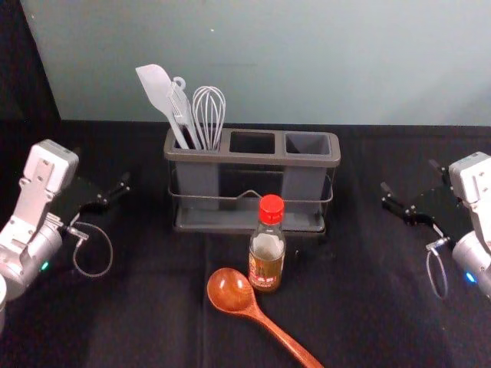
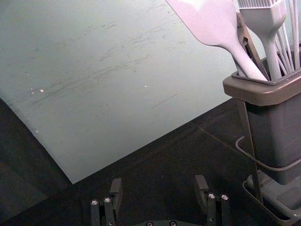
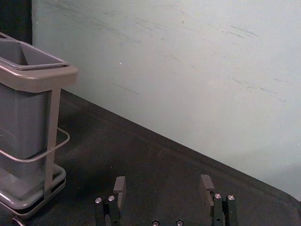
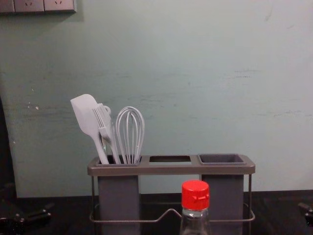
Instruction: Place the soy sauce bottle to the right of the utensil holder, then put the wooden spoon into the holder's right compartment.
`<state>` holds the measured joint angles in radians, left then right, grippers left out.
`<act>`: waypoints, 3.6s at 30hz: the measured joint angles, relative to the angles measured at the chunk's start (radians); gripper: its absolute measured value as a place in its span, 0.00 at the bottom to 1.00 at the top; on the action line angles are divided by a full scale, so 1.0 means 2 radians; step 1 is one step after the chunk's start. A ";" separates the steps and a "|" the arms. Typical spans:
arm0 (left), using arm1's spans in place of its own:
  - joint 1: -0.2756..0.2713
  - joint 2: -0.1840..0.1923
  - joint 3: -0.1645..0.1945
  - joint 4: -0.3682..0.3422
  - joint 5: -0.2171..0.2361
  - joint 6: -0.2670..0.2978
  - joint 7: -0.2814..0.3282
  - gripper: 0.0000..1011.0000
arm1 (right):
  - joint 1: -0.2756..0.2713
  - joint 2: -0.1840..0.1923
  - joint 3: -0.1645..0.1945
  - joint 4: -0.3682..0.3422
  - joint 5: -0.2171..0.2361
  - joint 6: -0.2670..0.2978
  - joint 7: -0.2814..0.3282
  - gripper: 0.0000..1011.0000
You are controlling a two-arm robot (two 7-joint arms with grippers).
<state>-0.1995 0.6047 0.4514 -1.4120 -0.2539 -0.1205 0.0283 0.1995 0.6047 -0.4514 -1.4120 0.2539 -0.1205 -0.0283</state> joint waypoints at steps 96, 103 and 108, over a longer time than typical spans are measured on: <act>0.000 0.000 0.000 0.000 0.000 0.000 0.000 0.99 | -0.066 0.003 0.015 -0.186 0.114 0.081 0.226 0.99; 0.000 0.000 0.000 0.000 0.000 0.000 0.000 0.99 | -0.051 -0.016 0.007 -0.174 0.097 0.086 0.232 0.99; 0.000 0.000 0.000 0.000 0.000 0.000 0.000 0.99 | -0.038 -0.030 0.002 -0.162 0.089 0.089 0.238 0.99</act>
<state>-0.1995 0.6046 0.4514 -1.4120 -0.2539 -0.1205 0.0283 0.1228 0.5453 -0.4467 -1.7358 0.4309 0.0585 0.4471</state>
